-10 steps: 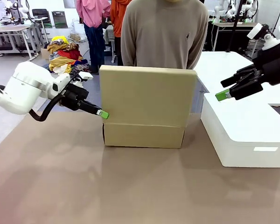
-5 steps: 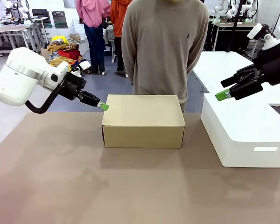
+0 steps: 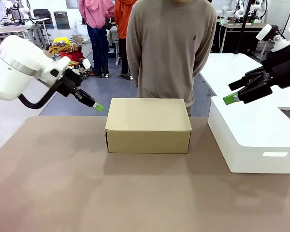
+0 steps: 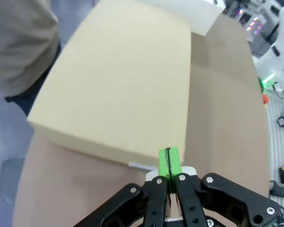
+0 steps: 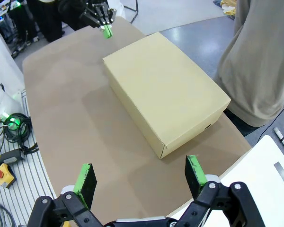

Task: Pack the shoes into the box.
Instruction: Close the Shoes Box, then press down on the lid of the Shoes Box.

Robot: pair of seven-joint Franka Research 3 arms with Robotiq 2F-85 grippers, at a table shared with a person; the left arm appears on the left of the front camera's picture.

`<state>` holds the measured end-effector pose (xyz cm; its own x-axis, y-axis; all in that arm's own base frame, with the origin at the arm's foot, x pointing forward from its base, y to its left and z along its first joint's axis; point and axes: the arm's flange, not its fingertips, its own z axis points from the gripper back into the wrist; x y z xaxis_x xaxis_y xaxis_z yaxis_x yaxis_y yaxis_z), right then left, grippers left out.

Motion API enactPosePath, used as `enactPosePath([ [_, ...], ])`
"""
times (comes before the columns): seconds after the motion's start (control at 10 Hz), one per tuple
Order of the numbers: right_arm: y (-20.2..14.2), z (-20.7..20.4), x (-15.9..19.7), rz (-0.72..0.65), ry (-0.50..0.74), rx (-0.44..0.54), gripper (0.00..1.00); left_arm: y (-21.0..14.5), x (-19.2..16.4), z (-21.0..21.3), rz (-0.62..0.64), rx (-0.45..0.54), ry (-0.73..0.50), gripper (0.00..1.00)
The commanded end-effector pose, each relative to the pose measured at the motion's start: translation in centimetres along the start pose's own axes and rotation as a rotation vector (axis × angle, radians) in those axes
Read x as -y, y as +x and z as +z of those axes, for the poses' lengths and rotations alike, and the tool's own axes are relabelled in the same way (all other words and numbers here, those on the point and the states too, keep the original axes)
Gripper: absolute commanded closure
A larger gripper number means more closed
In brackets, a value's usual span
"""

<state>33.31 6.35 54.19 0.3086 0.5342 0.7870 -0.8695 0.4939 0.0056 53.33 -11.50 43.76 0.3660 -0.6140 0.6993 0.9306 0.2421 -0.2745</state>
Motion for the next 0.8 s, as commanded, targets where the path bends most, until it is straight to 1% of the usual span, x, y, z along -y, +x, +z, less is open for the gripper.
enactPosePath([
  [0.0,0.1,-0.1,0.4,0.020,0.015,0.027,0.00,-0.2,-1.4,2.6,0.063,-0.235,-0.177,1.00],
  [0.1,0.1,-0.1,0.4,0.020,0.015,0.027,0.00,0.0,0.0,0.0,0.000,0.000,0.000,1.00],
  [0.7,0.1,-0.1,0.4,0.020,0.015,0.027,0.00,0.0,0.0,0.0,0.000,0.000,0.000,1.00],
])
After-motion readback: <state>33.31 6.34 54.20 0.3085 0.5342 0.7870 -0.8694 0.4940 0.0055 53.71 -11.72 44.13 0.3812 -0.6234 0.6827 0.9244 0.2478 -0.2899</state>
